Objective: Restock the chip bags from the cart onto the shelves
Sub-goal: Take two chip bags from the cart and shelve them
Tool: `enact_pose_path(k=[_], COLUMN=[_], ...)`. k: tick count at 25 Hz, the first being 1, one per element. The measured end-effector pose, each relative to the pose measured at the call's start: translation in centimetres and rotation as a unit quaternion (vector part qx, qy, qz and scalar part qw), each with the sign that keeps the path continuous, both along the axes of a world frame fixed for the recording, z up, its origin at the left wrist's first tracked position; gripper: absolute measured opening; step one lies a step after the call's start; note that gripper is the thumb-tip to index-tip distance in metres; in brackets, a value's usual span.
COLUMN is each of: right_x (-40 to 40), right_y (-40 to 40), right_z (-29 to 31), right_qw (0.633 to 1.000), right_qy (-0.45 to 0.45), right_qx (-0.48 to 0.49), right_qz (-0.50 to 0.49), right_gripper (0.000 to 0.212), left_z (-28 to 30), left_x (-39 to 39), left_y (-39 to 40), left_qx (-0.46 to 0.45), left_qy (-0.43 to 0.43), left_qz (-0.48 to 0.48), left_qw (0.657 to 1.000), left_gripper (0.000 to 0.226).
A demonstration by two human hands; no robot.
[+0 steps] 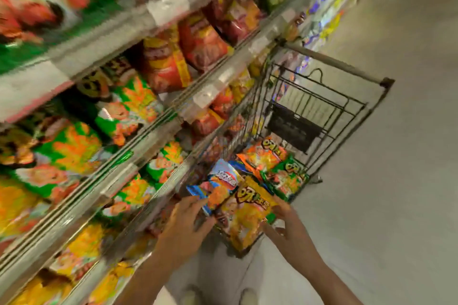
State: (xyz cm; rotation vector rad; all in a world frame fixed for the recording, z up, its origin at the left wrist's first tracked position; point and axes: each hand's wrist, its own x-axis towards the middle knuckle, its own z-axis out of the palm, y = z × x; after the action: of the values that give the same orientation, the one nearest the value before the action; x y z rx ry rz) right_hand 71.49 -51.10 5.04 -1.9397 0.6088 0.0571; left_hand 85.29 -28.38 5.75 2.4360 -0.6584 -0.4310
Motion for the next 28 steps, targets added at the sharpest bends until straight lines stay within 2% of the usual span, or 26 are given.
enact_pose_path(k=[6,9,10,12,14,19,23,26,28], right_x=[3.0,5.6,6.4,8.2,10.0,12.7,12.6,12.9,13.2], right_y=[-0.4,0.1,0.5,1.3,2.1,2.3,1.9,1.9,1.9], right_z=[-4.9,-8.1,-9.1,-11.2,-13.5,-16.6,-17.4,-17.4,-16.6], right_qw=[0.983,0.964,0.957,0.942,0.921,0.83,0.778,0.776,0.786], right_qy=[0.136,0.164,0.18,0.224,0.248,0.276,0.281,0.263,0.234], right_qx=[0.118,0.194,0.203,0.206,0.207,0.259,0.333,0.356,0.362], right_qz=[-0.045,-0.084,-0.102,-0.142,-0.218,-0.41,-0.453,-0.449,-0.443], right_gripper=[0.076,0.057,0.057,0.074,0.083,0.072,0.076,0.046,0.035], left_z=[-6.4,-11.1,-12.8,-16.4,-19.8,-23.6,-24.2,-24.3,-24.2], left_x=[7.2,11.6,12.9,15.0,16.6,19.3,19.5,19.6,19.6], left_y=[-5.0,-8.1,-9.0,-10.2,-10.7,-10.5,-11.0,-11.2,-11.4], left_qx=[0.116,0.171,0.191,0.236,0.282,0.367,0.335,0.327,0.31], left_qy=[0.097,0.145,0.156,0.166,0.173,0.209,0.259,0.336,0.341], left_qz=[-0.038,-0.04,-0.025,0.01,0.022,0.006,0.018,0.045,0.049], left_qw=[0.988,0.974,0.969,0.957,0.943,0.906,0.906,0.882,0.886], left_gripper=[0.056,0.056,0.06,0.07,0.079,0.1,0.092,0.071,0.052])
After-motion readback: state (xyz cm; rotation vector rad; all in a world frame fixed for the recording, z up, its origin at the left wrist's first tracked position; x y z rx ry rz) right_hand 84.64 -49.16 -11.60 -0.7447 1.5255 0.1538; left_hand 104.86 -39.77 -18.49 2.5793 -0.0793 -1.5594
